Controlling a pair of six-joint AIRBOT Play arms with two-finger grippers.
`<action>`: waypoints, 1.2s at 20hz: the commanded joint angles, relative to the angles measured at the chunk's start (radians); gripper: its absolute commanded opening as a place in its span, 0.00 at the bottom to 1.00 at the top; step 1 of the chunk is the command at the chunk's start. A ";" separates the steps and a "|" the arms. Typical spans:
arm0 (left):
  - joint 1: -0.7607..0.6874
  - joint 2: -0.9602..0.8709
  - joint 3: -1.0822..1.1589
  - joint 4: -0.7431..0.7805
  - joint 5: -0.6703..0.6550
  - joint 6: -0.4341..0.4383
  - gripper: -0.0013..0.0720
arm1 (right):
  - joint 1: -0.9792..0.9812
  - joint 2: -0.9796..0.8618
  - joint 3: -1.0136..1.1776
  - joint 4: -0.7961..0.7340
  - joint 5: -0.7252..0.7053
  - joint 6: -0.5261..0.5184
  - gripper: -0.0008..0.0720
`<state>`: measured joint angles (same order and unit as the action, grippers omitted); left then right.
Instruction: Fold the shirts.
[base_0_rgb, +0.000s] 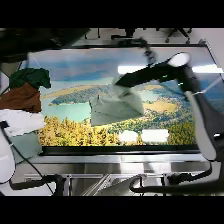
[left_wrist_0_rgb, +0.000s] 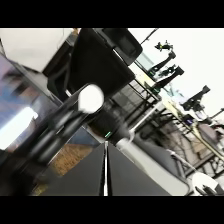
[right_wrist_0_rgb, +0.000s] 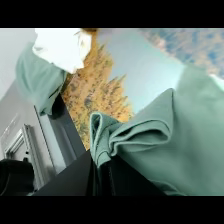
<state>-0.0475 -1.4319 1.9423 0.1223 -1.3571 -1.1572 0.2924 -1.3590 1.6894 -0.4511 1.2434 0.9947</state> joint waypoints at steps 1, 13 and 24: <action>0.077 0.119 -0.004 0.039 -0.066 0.009 0.04 | 0.277 -0.161 -0.020 0.000 -0.313 -0.035 0.04; 0.076 0.156 -0.004 0.122 -0.117 0.004 0.04 | 0.025 -0.095 -0.019 -0.127 -0.200 0.064 0.91; 0.076 0.155 -0.005 0.122 -0.098 0.004 0.04 | -0.262 -0.196 -0.143 -0.368 0.097 0.208 0.91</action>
<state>0.0277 -1.2766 1.9381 0.2436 -1.4624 -1.1538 0.0261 -1.5005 1.5745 -0.8135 1.3079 1.2125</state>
